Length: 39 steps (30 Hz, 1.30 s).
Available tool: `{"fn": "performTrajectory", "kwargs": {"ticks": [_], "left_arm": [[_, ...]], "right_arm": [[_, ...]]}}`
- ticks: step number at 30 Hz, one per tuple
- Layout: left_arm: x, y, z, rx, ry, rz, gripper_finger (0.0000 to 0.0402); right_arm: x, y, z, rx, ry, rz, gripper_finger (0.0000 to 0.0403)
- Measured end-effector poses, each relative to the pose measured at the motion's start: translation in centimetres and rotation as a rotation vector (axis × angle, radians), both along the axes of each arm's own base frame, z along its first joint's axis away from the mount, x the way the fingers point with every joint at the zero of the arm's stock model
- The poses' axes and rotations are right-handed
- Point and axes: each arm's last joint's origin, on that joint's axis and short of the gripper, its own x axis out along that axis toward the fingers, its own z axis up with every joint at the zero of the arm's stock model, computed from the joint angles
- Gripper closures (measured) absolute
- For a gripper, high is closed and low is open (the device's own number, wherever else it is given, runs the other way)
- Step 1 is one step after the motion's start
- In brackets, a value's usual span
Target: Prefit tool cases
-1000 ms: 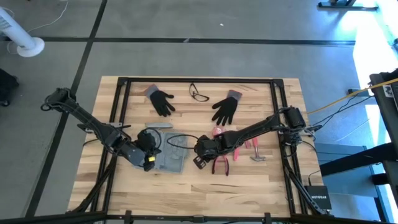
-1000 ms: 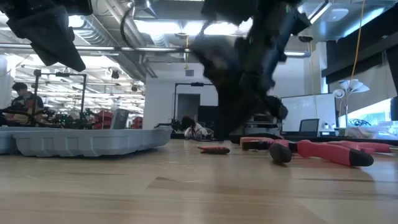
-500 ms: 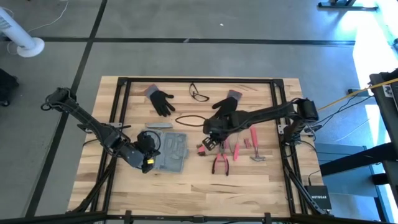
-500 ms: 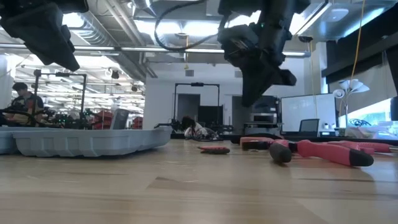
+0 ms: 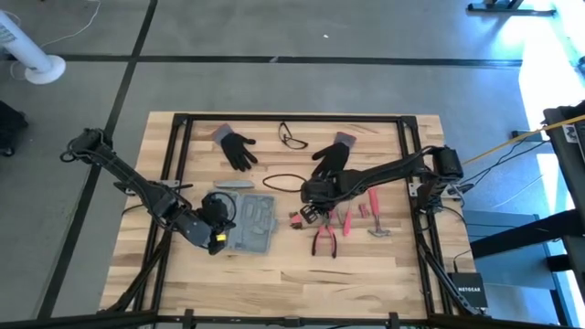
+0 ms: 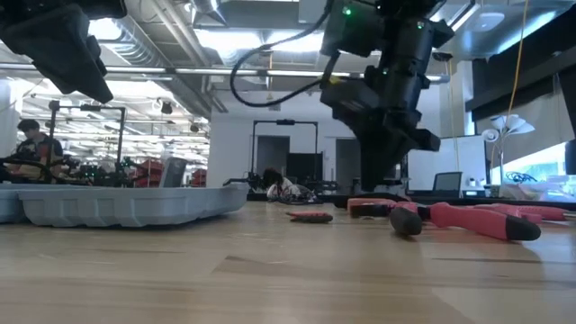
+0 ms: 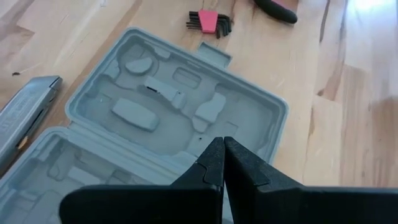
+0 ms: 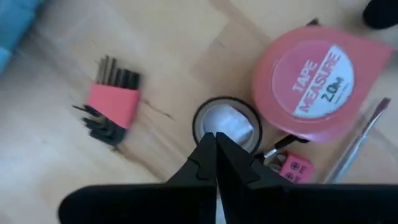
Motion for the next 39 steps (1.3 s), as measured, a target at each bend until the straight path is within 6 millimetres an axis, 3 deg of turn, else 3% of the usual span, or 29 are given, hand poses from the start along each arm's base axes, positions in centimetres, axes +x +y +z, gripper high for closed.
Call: {"fn": "performTrajectory", "kwargs": {"ticks": [14, 27, 39], "left_arm": [[0.0, 0.0, 0.0, -0.015, 0.003, 0.020, 0.0401], [-0.2, 0.1, -0.2, 0.020, 0.025, -0.003, 0.0401], [-0.2, 0.1, -0.2, 0.025, 0.026, -0.008, 0.0402]], "right_arm": [[0.7, 0.2, -2.0, 0.014, 0.021, 0.014, 0.0403], [1.4, 4.2, -1.6, 0.090, -0.095, -0.095, 0.0403], [1.5, 3.3, -1.8, 0.023, -0.102, -0.180, 0.0403]]}}
